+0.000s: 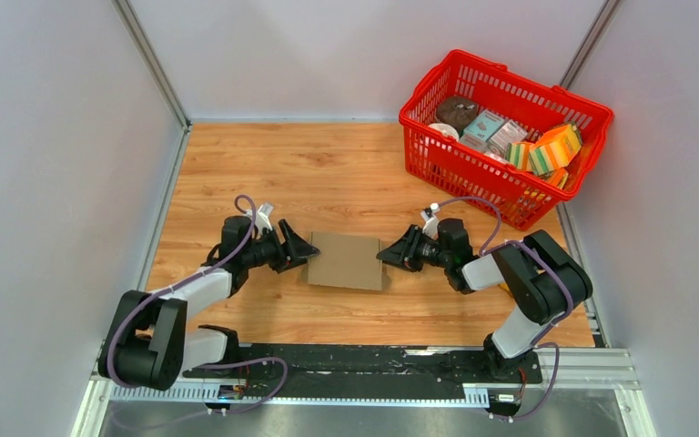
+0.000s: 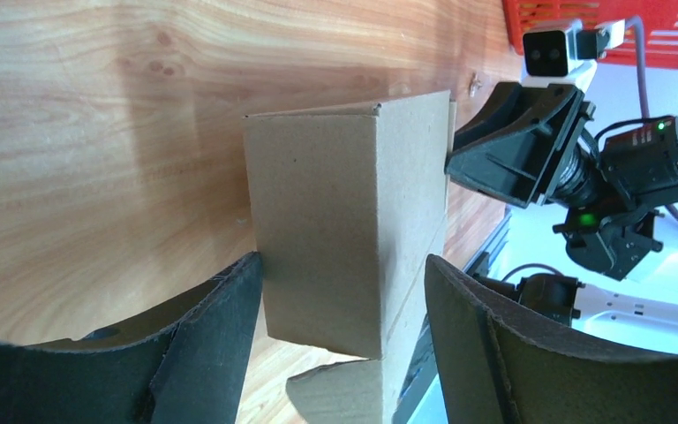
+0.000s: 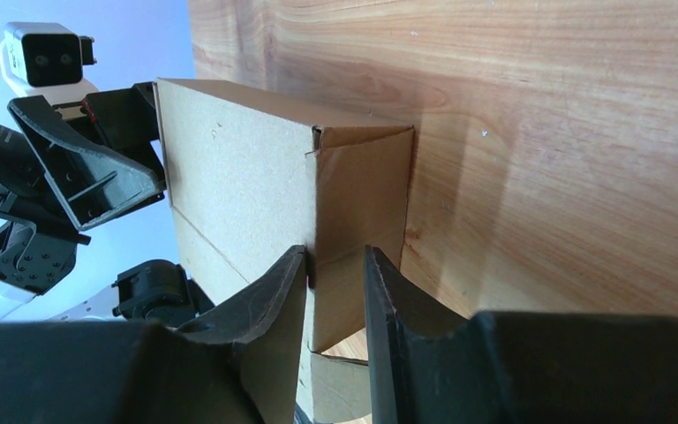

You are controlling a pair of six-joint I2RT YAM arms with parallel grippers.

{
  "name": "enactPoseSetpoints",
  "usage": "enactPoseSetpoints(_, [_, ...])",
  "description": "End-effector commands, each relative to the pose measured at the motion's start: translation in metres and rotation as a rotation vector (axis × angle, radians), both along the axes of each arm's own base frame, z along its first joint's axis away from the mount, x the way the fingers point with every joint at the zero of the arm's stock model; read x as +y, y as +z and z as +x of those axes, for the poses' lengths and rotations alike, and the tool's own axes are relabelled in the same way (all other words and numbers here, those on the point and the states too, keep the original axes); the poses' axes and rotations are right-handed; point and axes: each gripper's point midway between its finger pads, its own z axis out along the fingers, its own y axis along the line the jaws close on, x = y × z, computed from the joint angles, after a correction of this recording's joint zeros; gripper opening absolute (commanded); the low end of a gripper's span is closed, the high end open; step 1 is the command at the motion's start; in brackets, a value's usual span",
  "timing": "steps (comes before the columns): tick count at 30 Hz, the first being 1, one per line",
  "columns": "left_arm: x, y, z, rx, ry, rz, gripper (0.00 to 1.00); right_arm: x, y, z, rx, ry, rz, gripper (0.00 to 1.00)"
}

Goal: Fold the paper box

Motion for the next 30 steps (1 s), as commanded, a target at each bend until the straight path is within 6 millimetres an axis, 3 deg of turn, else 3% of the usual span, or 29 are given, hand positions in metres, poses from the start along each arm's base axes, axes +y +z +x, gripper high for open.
enactPoseSetpoints(1, [0.006, 0.015, -0.004, -0.072, -0.007, 0.065, 0.76, -0.010, -0.015, -0.001, 0.027, -0.040, -0.037, 0.32])
enactPoseSetpoints(15, [0.005, 0.009, -0.004, -0.031, -0.008, 0.065, 0.79, -0.015, -0.019, -0.002, 0.056, -0.060, -0.025, 0.31])
enactPoseSetpoints(23, [-0.015, 0.018, 0.000, -0.039, -0.051, -0.103, 0.80, -0.015, -0.019, 0.000, 0.054, -0.065, -0.025, 0.31])
enactPoseSetpoints(30, [-0.023, 0.021, 0.001, -0.032, -0.070, -0.147, 0.79, -0.014, -0.018, 0.000, 0.046, -0.060, -0.024, 0.31])
